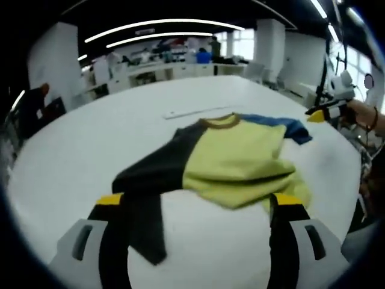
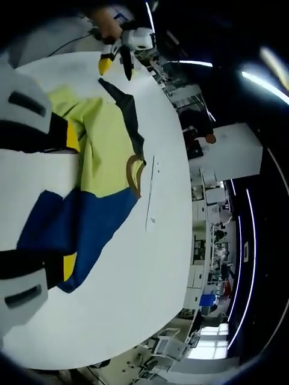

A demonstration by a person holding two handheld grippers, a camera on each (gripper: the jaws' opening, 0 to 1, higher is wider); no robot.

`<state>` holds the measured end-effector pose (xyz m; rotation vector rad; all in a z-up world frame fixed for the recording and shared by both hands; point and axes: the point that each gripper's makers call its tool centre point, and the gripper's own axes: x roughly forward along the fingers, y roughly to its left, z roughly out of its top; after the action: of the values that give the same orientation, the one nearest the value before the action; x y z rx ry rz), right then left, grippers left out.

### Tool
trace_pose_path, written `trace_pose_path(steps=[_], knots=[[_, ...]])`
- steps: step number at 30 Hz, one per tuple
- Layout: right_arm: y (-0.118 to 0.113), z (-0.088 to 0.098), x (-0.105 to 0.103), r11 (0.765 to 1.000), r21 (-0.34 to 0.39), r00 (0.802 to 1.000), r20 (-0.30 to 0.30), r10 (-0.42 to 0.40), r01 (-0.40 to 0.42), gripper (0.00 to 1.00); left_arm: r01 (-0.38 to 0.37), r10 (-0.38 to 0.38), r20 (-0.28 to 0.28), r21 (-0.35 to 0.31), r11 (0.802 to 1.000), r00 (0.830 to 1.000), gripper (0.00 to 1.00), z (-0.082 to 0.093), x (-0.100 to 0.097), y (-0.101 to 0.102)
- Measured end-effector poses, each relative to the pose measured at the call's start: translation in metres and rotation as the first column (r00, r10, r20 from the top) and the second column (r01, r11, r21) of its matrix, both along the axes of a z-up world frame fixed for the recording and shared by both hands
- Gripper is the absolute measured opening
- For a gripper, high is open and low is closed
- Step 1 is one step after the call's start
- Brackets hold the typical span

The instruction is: Fold the garment on the visible template until the final outline fits inside the template.

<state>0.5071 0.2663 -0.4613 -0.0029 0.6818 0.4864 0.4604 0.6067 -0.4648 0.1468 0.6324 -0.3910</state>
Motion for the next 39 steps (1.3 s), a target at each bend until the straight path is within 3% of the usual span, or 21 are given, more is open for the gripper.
trace_pose_path(steps=[6,16,21,24,29,31,39], knots=[[0.026,-0.007,-0.008,0.998,0.018,0.998,-0.017,0.057,-0.057,0.62,0.045,-0.045,0.006,-0.015,0.999,0.999,0.99,-0.002,-0.015,-0.024],[0.064,-0.024,-0.015,0.991,0.046,0.991,-0.039,0.129,-0.127,0.55,0.031,-0.031,-0.001,-0.049,0.998,1.000,0.98,-0.014,-0.029,-0.052],[0.079,-0.037,-0.012,0.986,0.076,0.987,-0.043,0.154,-0.150,0.47,0.024,-0.024,0.001,-0.021,0.999,1.000,0.90,-0.024,-0.036,-0.062],[0.089,-0.044,-0.011,0.982,0.100,0.985,-0.048,0.168,-0.162,0.41,0.005,-0.006,-0.020,-0.069,0.998,1.000,0.85,-0.031,-0.041,-0.071],[0.099,-0.051,-0.009,0.980,0.109,0.984,-0.050,0.174,-0.167,0.34,0.023,-0.025,-0.034,-0.064,0.998,0.999,0.72,-0.040,-0.047,-0.079],[0.103,-0.056,-0.006,0.980,0.109,0.984,-0.046,0.172,-0.166,0.31,0.023,-0.029,-0.047,-0.123,0.992,0.998,0.63,-0.042,-0.048,-0.084],[0.118,-0.068,-0.003,0.977,0.132,0.984,-0.046,0.174,-0.167,0.21,0.048,-0.056,-0.068,-0.112,0.993,0.996,0.48,-0.050,-0.055,-0.092]])
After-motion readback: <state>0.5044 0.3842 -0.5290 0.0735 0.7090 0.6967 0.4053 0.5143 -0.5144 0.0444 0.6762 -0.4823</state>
